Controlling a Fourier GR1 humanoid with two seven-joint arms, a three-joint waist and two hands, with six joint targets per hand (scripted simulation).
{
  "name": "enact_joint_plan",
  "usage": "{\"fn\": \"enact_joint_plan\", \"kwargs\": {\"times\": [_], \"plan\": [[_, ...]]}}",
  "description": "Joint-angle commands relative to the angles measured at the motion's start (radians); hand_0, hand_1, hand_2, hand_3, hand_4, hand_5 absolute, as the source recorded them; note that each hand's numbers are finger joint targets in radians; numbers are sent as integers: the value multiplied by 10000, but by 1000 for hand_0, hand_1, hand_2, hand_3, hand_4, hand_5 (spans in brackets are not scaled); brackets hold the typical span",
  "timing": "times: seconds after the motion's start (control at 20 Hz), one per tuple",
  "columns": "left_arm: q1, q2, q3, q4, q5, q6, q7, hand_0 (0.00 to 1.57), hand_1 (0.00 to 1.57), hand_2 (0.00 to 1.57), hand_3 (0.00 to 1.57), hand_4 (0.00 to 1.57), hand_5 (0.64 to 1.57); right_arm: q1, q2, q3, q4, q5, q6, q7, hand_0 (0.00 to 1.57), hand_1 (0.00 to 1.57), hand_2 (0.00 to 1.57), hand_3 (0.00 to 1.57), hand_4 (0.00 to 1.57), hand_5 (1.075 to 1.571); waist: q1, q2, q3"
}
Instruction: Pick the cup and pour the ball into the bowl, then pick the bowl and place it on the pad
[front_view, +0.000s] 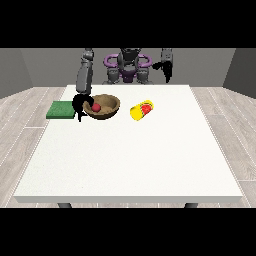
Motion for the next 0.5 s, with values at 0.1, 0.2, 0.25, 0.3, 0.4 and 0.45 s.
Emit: {"fn": "enact_joint_plan", "kwargs": {"times": [0.1,0.2,0.25,0.3,0.4,0.45], "plan": [[250,-88,-48,60,-19,34,-147,0,0,0,0,998,1387,140,-182,-225,526,-259,-603,1312,1571,1571,1571,1571,948,1493,-69,240,359],[106,156,303,173,198,-192,66,0,0,0,0,1042,1375,-16,-388,-243,410,-308,-913,1736,1571,1571,1571,1478,938,1486,-148,10,359],[-57,96,495,339,327,-188,-144,0,0,0,0,1070,1366,-438,-416,-210,253,-291,-1208,1731,1571,1571,1571,1493,937,1486,-63,197,359],[556,289,483,381,573,-490,-390,0,0,0,0,1088,1362,-220,-628,-244,240,-443,-1138,2456,1571,1571,1571,1455,936,1482,32,-456,353],[609,99,562,981,437,-278,-449,0,0,0,0,1105,1359,-236,-378,163,25,-113,-1793,2557,1571,1571,1571,1478,938,1492,-431,-909,356],[650,338,731,796,639,-545,-250,0,0,0,0,1121,1358,-332,-905,48,143,-261,-1480,3048,1571,1571,1571,1525,940,1495,-374,-910,360]]}}
